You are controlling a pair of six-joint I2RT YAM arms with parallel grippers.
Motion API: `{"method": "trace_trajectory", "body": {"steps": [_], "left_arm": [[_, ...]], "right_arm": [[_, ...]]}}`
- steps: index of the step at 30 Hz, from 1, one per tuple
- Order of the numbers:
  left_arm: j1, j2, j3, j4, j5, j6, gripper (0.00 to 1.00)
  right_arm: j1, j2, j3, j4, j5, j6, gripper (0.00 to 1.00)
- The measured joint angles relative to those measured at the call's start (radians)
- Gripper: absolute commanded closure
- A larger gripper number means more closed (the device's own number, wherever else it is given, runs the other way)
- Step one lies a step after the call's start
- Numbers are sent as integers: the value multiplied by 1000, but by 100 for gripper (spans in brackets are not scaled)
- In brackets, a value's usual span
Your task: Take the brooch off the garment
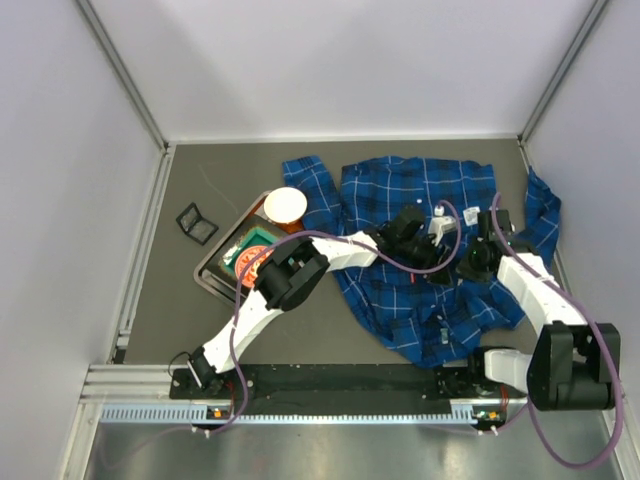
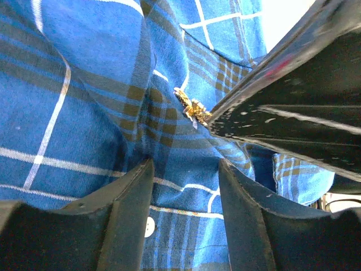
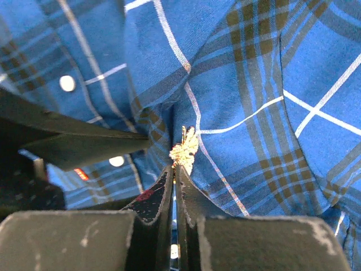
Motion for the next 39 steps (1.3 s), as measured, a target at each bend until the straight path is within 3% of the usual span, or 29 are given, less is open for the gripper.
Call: {"method": "trace_trajectory", "body": {"steps": [6,16,27,39], "left_arm": [[14,-34,-62,28,3,-17,51],[27,-96,-90,76,8,-59,53],[4,3,9,350,122,-348,57],[-14,127,77,229,52,-341,66]], "right_arm": [[-12,-74,-26,45,-94,0,100],[-179,-98,-126,84,-144,12,100],[-197,-84,-126,69,-89,43,100],[-197,-90,-126,64,-56,63,96]]}}
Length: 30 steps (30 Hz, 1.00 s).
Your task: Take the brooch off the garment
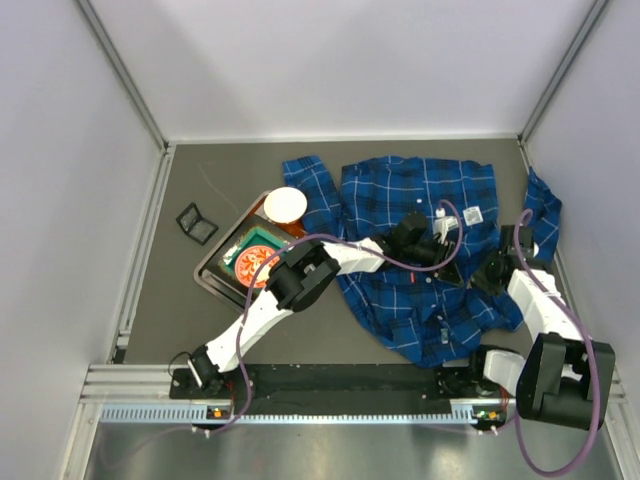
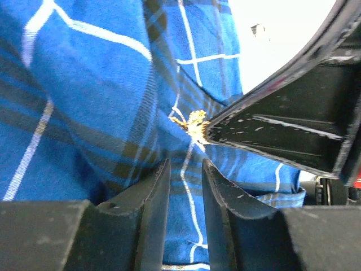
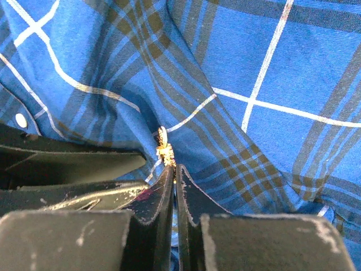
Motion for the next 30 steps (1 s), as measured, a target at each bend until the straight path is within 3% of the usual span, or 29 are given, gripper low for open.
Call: {"method": "trace_trajectory", "body": {"steps": [14,18,30], "left_arm": [[0,6,24,-63,-31,33,75],[0,6,26,-62,-27,21,77],[0,8,32,-58,-27,9,78]], "right_arm": [[0,-23,-26,36,4,30,84],[0,-21,-31,58,-17,44,74],[0,-9,-65,109,-38,55,77]]}}
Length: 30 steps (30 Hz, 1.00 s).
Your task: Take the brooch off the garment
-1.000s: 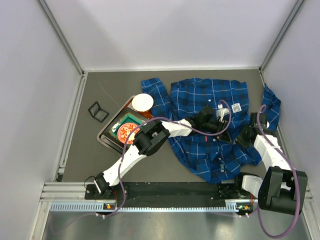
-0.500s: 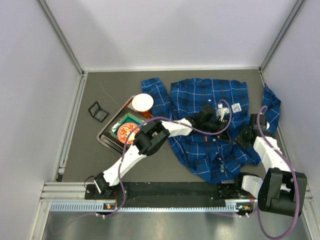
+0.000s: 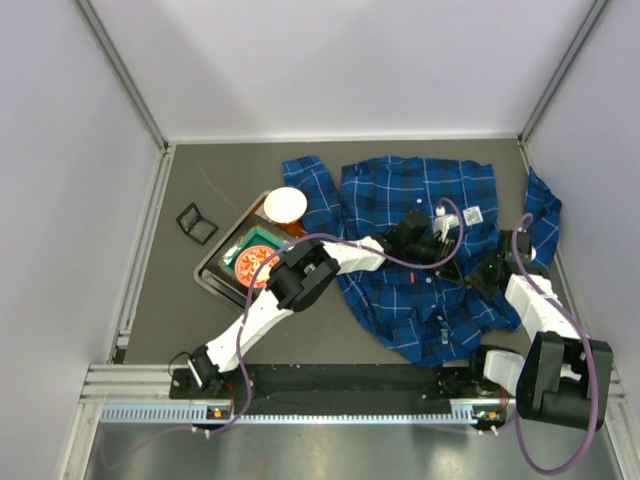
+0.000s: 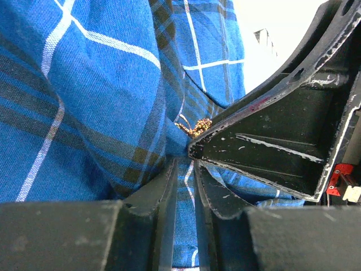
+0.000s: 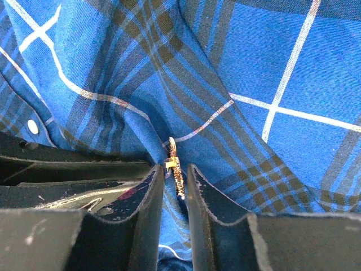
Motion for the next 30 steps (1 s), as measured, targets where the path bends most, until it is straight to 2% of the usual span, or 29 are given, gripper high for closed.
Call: {"method": "trace_trajectory", "body": {"steps": [10,15,27,28,29,30], "left_arm": [[0,0,0,0,0,0,78],[0,0,0,0,0,1,78],[1,3,4,-1,1,1,77],[1,4,6,-1,3,1,78],[1,5,6,-1,3,1,77],[1,6,7,-1,4,1,77]], "right_arm": [[0,6,0,11,-6,2,87],[0,6,0,24,-18,2,100],[0,13,0,32,-18,-4,100],[0,14,1,32,-19,-8,81],[0,14,2,32,-21,-12,69],[0,14,2,32,-20,-16,63]]}}
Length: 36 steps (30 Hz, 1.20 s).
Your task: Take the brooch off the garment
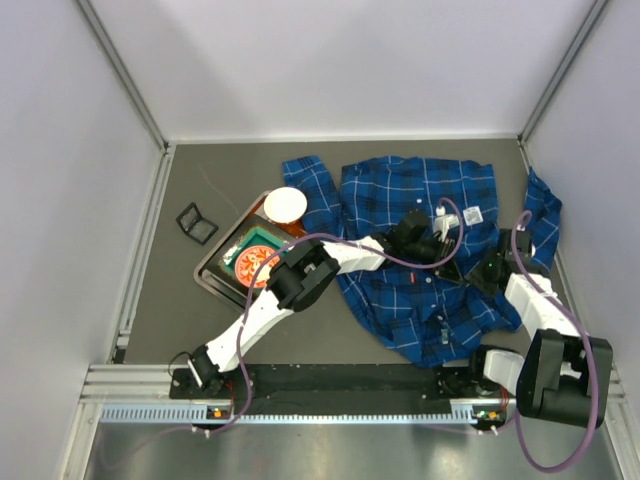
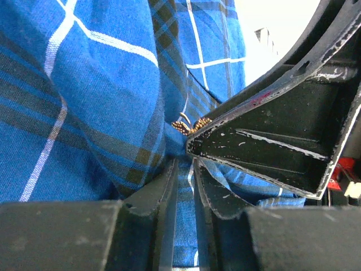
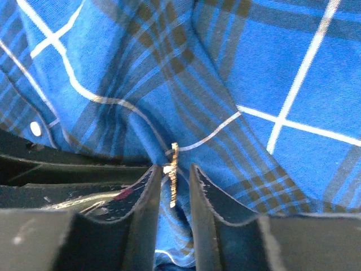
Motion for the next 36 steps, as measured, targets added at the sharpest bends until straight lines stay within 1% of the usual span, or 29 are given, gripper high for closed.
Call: {"method": "trace_trajectory", "body": {"steps": [1,4,6,8,10,12,14,17,20,24,25,27,30,31,34,35,36], "left_arm": [[0,1,0,-1,1,1,77],[0,7,0,-4,3,3,77],[0,9,0,-4,3,3,77],[0,10,0,-5,3,4,77],[0,10,2,-4,3,4,77],[0,10,2,-5,3,4,77],[0,10,3,-5,3,4,77],[0,10,6,-5,3,4,77],[2,10,7,-8,7,4,77],[4,10,8,-18,13,4,77],[4,10,8,-19,14,4,77],[4,10,8,-19,14,4,77],[3,10,12,-19,14,4,77],[3,10,13,-19,14,4,77],[4,10,16,-19,14,4,77],[6,10,18,-19,14,4,77],[8,10,18,-19,14,3,77]], "right_arm": [[0,1,0,-1,10,-9,53],[-4,-1,0,-11,32,-27,51],[-4,-5,0,-20,42,-31,52],[-4,-12,0,-31,47,-34,55],[-4,-19,0,-38,48,-37,60],[-4,-24,0,-40,48,-41,63],[-4,-25,0,-40,47,-47,62],[-4,-26,0,-40,31,-57,56],[-6,-24,0,-39,22,-74,56],[-6,-6,0,-35,11,-74,62],[-6,-1,0,-36,9,-75,68],[-6,10,0,-36,2,-73,75],[-6,23,0,-35,-11,-70,92],[-6,27,0,-35,-14,-66,100],[-6,27,3,-22,-38,-63,100],[-6,27,2,-17,-42,-61,98],[-6,27,2,-16,-45,-61,88]]}}
